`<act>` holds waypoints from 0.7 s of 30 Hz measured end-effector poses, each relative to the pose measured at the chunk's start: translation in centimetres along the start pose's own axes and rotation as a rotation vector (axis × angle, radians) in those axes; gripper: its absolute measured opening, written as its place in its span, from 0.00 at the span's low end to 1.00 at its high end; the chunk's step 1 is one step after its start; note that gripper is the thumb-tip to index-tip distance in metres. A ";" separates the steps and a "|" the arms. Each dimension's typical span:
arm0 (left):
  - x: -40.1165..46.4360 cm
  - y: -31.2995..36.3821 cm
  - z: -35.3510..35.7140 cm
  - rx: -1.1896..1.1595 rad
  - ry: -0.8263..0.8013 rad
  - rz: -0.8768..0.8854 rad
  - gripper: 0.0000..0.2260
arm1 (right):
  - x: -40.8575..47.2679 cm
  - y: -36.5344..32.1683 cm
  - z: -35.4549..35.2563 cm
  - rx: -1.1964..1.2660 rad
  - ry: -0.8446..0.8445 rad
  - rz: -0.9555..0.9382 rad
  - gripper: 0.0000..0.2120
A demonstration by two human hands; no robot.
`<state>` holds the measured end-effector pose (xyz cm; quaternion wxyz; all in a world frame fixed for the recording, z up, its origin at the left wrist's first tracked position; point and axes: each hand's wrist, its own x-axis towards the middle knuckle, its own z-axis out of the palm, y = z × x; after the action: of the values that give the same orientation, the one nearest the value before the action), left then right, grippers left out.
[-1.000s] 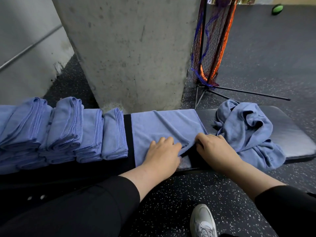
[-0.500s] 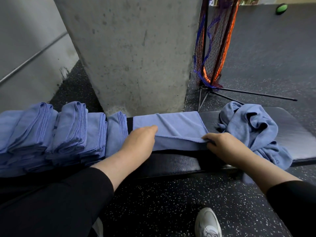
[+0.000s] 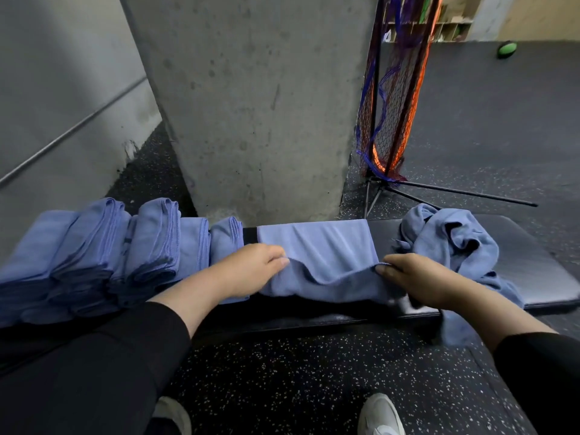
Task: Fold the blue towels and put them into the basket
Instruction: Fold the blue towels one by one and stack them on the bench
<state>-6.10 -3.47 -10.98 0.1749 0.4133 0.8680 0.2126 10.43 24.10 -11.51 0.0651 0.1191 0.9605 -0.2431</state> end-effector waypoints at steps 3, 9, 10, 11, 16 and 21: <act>-1.1 0.4 -0.3 -0.111 -0.289 0.008 0.15 | -0.9 0.3 -0.9 0.082 -0.202 0.065 0.17; -1.4 1.0 -1.6 -0.175 -0.225 -0.126 0.13 | -0.9 0.0 -2.1 0.186 -0.113 0.090 0.15; -0.7 0.9 -1.9 -0.137 -0.133 -0.132 0.12 | -0.2 -0.2 -2.2 0.148 -0.018 0.098 0.15; 0.1 0.8 -2.0 -0.115 -0.046 -0.153 0.11 | 0.6 -0.4 -2.2 0.131 0.058 0.100 0.15; 3.8 -0.3 -1.4 0.019 0.348 -0.301 0.09 | 5.0 -0.8 -1.6 0.193 0.310 0.162 0.20; 7.6 -1.5 0.1 0.055 0.395 -0.299 0.08 | 8.7 -0.9 0.0 0.141 0.301 0.206 0.20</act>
<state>-11.54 1.75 -12.82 0.0200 0.2354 0.9423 0.2371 1.87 25.09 -12.66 -0.0633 0.2560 0.9226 -0.2815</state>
